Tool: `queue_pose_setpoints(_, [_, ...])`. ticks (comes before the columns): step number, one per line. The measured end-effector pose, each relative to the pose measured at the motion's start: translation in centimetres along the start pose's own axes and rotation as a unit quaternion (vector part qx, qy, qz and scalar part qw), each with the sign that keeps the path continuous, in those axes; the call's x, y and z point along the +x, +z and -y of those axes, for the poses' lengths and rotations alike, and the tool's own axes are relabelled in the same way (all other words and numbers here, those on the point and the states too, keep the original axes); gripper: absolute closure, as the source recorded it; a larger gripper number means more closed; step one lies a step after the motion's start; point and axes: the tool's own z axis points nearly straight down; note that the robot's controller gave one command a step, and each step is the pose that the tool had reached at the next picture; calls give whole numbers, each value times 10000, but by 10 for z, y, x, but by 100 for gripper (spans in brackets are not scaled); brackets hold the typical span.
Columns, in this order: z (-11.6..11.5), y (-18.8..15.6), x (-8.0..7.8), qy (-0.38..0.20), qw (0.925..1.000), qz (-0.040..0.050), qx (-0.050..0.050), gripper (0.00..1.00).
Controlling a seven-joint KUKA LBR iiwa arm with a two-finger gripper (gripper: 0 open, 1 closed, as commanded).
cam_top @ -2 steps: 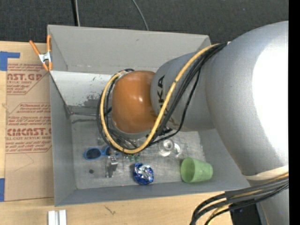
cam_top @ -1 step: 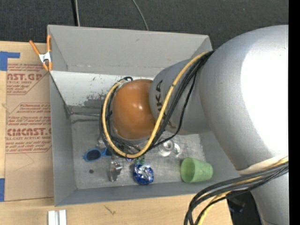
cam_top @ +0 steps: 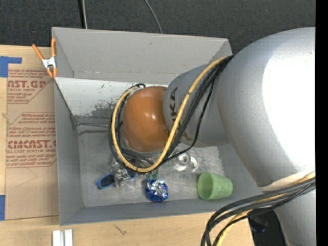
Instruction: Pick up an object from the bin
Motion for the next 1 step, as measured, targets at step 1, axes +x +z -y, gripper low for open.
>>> queue_pose_setpoints(1, [-18,-167,-11,-50,10000,47,1,100])
